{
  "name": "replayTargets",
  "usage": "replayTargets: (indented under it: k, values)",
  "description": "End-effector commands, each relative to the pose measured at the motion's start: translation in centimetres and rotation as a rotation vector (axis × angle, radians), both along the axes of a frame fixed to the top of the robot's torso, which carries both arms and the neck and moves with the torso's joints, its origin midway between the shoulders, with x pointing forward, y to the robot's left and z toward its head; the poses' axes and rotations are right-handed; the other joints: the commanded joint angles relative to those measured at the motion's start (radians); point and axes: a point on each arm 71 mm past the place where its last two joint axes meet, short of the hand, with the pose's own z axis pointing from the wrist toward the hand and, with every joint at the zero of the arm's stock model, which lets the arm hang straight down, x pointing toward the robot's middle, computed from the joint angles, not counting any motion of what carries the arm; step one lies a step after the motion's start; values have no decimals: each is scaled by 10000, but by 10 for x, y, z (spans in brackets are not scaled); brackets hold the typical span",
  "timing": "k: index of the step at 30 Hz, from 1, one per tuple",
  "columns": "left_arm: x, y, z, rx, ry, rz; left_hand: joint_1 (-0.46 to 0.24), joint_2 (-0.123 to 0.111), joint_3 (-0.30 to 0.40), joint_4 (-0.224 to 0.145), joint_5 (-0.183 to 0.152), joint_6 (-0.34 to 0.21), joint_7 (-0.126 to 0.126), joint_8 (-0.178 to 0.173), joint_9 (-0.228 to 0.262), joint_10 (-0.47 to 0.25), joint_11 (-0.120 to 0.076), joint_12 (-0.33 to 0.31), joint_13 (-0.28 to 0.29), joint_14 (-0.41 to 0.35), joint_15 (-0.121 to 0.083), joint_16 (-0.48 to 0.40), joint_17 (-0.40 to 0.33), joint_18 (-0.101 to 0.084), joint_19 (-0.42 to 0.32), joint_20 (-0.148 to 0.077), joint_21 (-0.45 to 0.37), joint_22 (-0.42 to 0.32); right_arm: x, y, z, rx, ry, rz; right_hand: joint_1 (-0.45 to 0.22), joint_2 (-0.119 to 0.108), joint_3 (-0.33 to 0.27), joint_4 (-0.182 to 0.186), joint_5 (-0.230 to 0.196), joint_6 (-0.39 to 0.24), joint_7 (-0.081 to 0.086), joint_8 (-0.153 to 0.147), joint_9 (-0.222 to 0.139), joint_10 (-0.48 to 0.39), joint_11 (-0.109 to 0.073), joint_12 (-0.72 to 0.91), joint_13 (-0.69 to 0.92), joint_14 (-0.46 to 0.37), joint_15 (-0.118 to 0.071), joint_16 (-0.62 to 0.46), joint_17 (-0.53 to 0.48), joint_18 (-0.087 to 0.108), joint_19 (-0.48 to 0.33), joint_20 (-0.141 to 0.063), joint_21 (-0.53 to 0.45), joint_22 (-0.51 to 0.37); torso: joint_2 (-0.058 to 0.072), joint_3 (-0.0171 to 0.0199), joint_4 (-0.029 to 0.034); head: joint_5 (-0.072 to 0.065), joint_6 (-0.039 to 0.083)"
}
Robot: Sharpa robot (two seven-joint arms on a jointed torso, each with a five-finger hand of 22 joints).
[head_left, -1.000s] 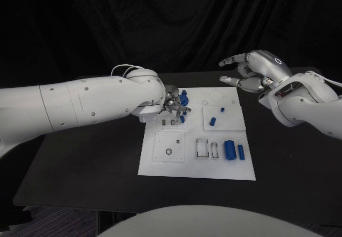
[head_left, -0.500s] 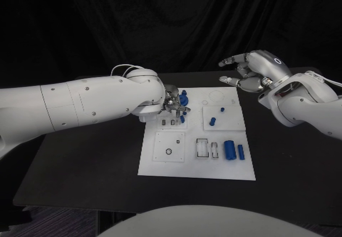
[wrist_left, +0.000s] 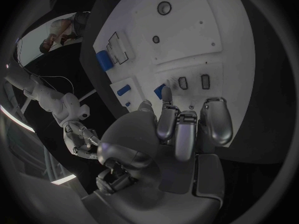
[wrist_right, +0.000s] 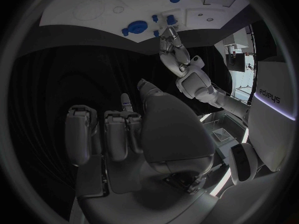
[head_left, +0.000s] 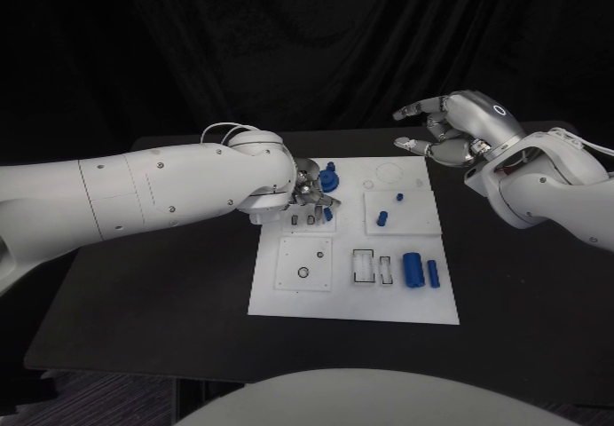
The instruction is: Assemble the parts on the task board
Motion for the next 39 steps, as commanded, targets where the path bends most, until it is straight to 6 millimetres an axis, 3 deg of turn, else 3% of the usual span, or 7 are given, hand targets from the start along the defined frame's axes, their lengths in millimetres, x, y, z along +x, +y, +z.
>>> replayTargets:
  k: [1, 33, 39]
  values:
    - [-1, -1, -2, -33, 84, -124, 59, 11, 69, 7, -26, 71, -4, -46, 13, 1804, -639, 1305, 4301, 1020, -76, 26, 2633, 39, 46, 12, 54, 6, 0, -1, 0, 12, 38, -88, 12, 42, -23, -34, 33, 54, 30, 2, -15, 1024, 73, 27, 2634, 973, 67, -55, 2386, 4, 468, 58, -42, 2209, 0, 3, -1, -19, 2]
    - [2, -3, -7, -344, -23, -120, 109, 10, 147, -14, -106, 69, -17, -120, 103, 1804, -652, 1305, 4301, 1020, -87, 26, 2633, 50, 32, 4, 17, -29, 0, -1, 0, -25, 130, -111, 7, 45, -29, -41, 42, 94, 46, 12, -20, 1024, 88, 27, 2634, 972, 80, -59, 2381, 5, 467, 69, -47, 2207, -1, 4, -6, 4, 2]
    - [3, -5, -9, -335, -4, -129, 169, 17, 261, -30, -346, 65, -10, -209, 178, 1804, -649, 1305, 4301, 1020, -87, 26, 2633, 48, 38, 1, 2, -15, 0, -1, 0, -21, 126, -101, 7, 45, -29, -41, 42, 94, 46, 12, -20, 1024, 88, 27, 2634, 972, 80, -59, 2381, 5, 467, 69, -47, 2207, 0, 1, -11, 14, 2]
